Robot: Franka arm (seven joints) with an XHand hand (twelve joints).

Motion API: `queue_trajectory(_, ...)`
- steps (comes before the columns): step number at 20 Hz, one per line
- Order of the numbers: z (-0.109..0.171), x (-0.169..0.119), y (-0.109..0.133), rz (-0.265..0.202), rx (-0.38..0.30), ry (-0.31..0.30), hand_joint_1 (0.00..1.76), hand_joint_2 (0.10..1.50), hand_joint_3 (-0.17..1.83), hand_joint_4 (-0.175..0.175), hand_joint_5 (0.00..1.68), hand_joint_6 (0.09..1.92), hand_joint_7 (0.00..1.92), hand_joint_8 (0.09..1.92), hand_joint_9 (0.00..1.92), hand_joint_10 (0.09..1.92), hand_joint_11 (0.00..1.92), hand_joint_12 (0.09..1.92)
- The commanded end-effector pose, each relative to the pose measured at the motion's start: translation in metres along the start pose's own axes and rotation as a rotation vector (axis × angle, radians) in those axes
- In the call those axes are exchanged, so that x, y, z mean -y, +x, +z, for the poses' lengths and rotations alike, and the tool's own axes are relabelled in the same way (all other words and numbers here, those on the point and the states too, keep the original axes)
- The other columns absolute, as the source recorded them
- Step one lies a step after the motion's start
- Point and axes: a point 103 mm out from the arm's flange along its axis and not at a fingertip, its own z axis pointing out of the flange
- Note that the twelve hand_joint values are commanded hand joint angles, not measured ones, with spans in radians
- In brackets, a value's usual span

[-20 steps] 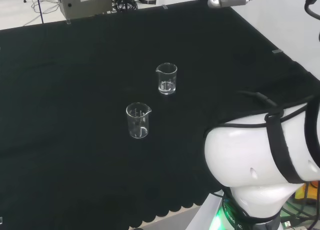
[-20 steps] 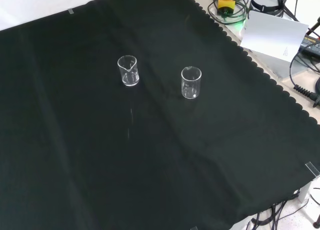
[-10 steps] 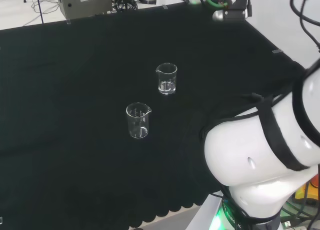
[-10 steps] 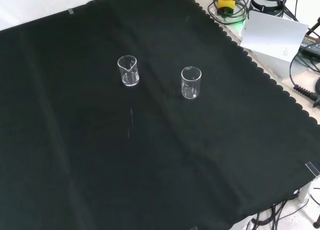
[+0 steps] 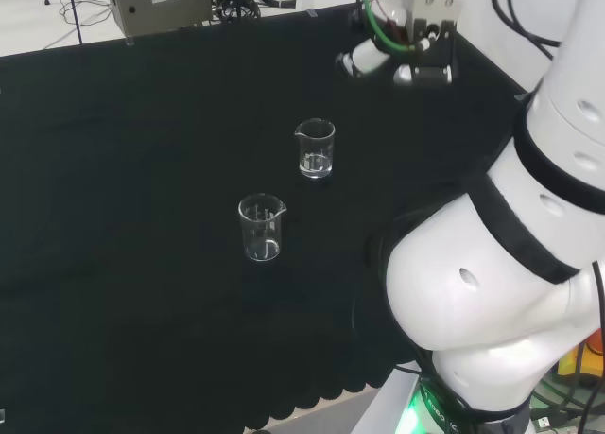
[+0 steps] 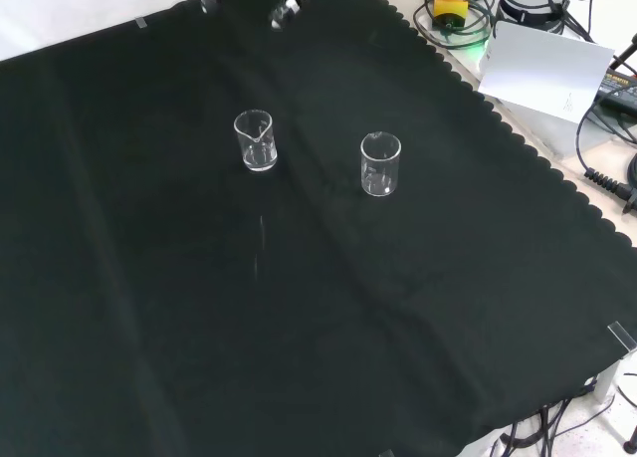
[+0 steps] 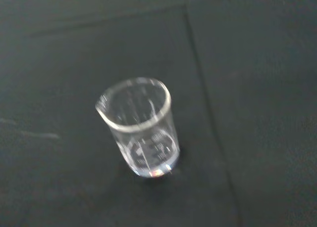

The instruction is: Pick up the beaker on the right.

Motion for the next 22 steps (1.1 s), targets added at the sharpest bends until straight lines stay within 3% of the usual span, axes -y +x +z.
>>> queue_trajectory(1, 0.063, -0.071, -0.017, -0.111, -0.207, -0.017, 0.76, 0.66, 0.61, -0.008, 0.37, 0.09, 0.18, 0.62, 0.32, 0.65, 0.0, 1.41)
queue_trajectory(13, 0.109, -0.088, -0.029, -0.172, -0.268, 0.053, 0.72, 0.59, 0.61, -0.01, 0.37, 0.09, 0.17, 0.62, 0.31, 0.66, 0.0, 1.39)
queue_trajectory(22, 0.14, -0.095, -0.04, -0.244, -0.383, 0.101, 0.75, 0.55, 0.59, -0.01, 0.37, 0.09, 0.18, 0.62, 0.32, 0.66, 0.0, 1.39)
